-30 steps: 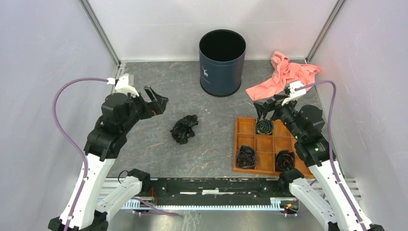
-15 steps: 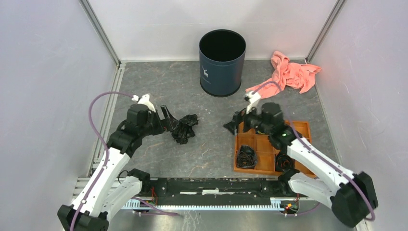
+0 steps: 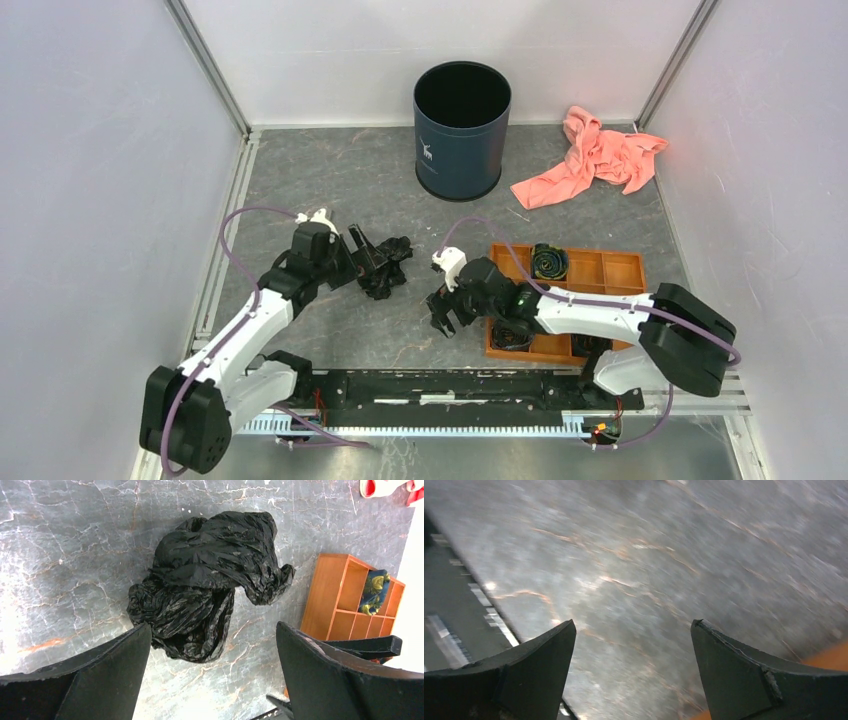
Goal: Put the trash bags into the trash bin
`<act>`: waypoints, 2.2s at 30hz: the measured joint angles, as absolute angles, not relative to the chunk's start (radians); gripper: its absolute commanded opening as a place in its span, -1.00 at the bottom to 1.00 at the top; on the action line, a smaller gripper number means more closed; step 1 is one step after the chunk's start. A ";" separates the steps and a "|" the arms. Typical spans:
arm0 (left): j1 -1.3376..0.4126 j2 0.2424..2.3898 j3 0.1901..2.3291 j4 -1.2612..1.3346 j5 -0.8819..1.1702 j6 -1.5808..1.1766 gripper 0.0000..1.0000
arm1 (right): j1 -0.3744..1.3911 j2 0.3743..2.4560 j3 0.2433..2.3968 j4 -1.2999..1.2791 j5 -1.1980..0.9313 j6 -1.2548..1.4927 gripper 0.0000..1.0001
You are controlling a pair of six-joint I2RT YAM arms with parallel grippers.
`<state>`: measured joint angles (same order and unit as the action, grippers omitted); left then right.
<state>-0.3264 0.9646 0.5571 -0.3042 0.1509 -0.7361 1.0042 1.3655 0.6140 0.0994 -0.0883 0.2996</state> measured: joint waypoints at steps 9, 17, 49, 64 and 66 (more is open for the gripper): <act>-0.326 1.060 0.478 -0.141 0.155 -0.786 0.77 | 1.016 1.303 0.562 -0.073 0.295 0.262 0.90; -0.326 1.103 0.449 -0.062 0.205 -0.809 0.16 | 0.944 1.142 0.469 -0.165 0.456 0.256 0.92; -0.325 0.957 0.449 -0.168 0.302 -0.769 -0.96 | 0.888 1.741 0.995 0.328 -0.110 -0.079 -0.62; -0.324 0.900 1.009 -0.470 0.165 -0.621 -0.79 | 0.887 1.297 1.036 0.142 -0.045 -0.011 -1.00; -0.324 0.856 1.038 -0.464 0.130 -0.614 -0.66 | 0.881 1.198 0.959 0.184 -0.057 0.041 -0.99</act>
